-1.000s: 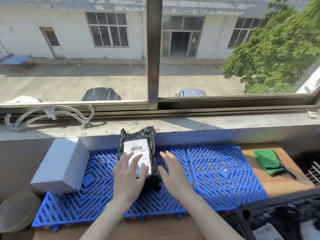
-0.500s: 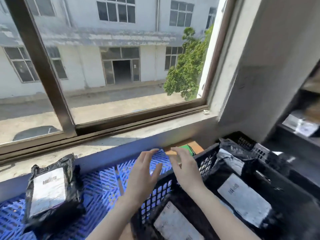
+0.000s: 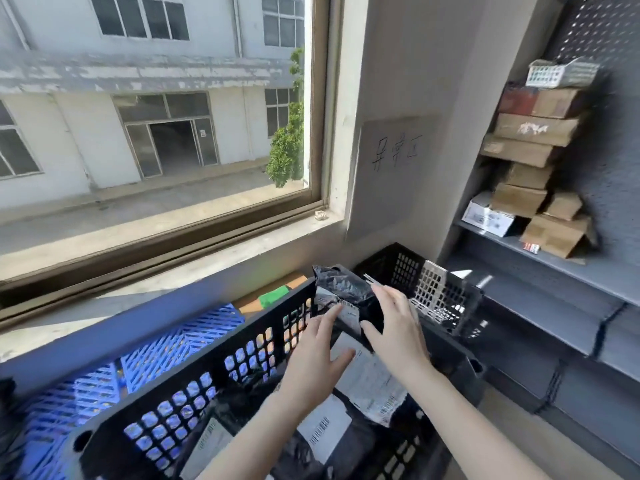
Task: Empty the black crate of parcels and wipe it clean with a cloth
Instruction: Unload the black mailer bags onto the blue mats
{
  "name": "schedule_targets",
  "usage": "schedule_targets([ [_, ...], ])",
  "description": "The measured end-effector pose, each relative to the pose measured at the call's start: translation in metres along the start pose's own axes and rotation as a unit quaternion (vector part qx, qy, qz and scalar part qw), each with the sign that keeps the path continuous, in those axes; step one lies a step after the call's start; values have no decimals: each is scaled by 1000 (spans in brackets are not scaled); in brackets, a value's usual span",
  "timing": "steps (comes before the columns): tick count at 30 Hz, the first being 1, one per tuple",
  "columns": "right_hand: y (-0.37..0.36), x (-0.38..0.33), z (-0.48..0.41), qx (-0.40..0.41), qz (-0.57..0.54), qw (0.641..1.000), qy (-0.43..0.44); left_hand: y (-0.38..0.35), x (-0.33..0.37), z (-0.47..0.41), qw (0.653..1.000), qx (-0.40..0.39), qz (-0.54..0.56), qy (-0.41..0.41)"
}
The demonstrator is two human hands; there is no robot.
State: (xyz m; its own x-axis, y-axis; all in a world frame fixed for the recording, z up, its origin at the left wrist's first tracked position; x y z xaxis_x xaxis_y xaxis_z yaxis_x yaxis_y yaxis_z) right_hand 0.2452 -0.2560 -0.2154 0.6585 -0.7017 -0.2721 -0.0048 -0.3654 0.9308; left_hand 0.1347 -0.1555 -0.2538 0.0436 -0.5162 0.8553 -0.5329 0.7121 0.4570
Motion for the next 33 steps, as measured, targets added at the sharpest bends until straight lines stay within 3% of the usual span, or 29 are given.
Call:
schedule_targets([
  [6, -11, 3, -20, -66, -10, 997, 28, -12, 2, -19, 1000, -16, -18, 15],
  [12, -23, 2, -21, -97, 45, 994, 0, 1, -6, -14, 999, 8, -25, 37],
  [18, -13, 4, -23, -7, 19, 1000, -14, 11, -10, -10, 999, 17, -30, 36],
  [22, 11, 3, -25, 110, -27, 993, -18, 13, -3, -12, 999, 23, -34, 21],
  [26, 41, -12, -34, 132, -115, 985, 3, 20, 11, -14, 999, 37, -17, 4],
  [33, 110, -55, -40, 193, -168, 964, 68, 58, 45, -4, 995, 89, 9, -35],
])
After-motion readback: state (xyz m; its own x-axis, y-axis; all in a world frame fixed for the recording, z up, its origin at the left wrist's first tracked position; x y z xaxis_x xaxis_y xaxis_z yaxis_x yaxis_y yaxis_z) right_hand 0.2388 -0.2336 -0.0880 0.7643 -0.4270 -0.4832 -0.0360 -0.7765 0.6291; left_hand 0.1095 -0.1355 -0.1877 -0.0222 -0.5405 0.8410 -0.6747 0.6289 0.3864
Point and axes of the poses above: each hand's wrist, its own z-axis away from the middle knuckle, its own y-axis out of the back of the hand, x = y × z, the point moved 7 cm from there along -z, towards the middle knuckle, and after that the axes turned 15 degrees about z, right-handed, at the moved point
